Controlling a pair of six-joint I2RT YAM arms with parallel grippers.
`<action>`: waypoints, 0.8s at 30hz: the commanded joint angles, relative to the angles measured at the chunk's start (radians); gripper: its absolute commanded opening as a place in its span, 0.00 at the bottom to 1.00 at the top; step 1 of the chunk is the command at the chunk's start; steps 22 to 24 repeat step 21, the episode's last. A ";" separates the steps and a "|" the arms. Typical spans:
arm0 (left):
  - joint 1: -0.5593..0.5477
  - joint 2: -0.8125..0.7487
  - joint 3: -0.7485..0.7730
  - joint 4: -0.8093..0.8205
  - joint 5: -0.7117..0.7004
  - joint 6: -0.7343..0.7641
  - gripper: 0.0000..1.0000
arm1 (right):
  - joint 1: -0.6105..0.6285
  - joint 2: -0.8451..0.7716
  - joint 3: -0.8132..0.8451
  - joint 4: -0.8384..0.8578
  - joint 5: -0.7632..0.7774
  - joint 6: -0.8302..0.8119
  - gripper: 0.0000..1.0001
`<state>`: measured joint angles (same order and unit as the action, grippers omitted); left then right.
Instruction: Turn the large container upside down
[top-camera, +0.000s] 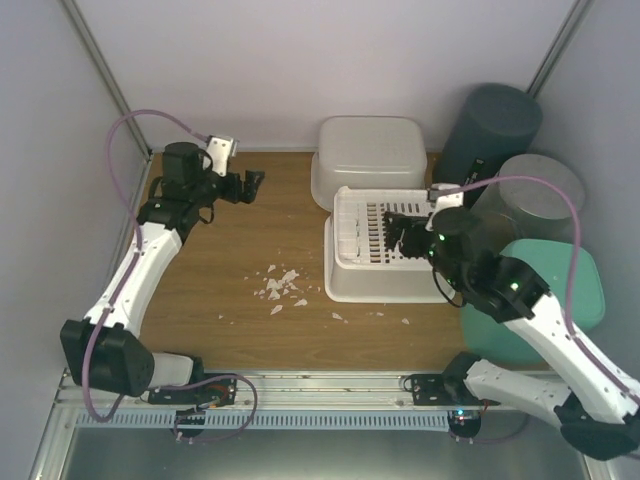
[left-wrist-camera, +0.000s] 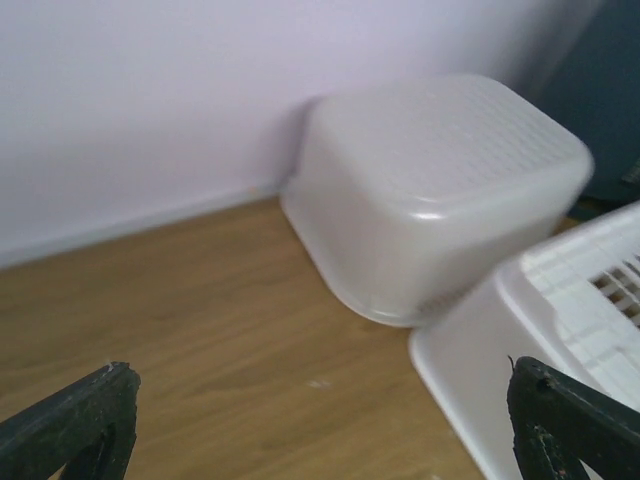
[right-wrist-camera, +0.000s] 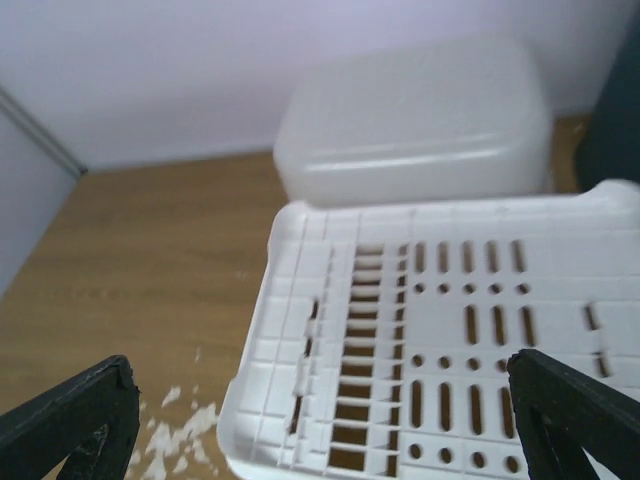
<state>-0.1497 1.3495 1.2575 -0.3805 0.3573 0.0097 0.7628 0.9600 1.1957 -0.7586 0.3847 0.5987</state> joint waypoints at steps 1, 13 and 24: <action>0.051 -0.034 -0.045 0.082 -0.162 0.064 0.99 | 0.001 -0.044 0.007 -0.062 0.168 -0.030 1.00; 0.147 -0.097 -0.098 0.094 -0.040 0.049 0.99 | 0.001 -0.148 -0.016 -0.098 0.229 0.013 1.00; 0.189 -0.114 -0.124 0.103 -0.019 0.044 0.99 | 0.001 -0.184 -0.002 -0.101 0.265 -0.007 1.00</action>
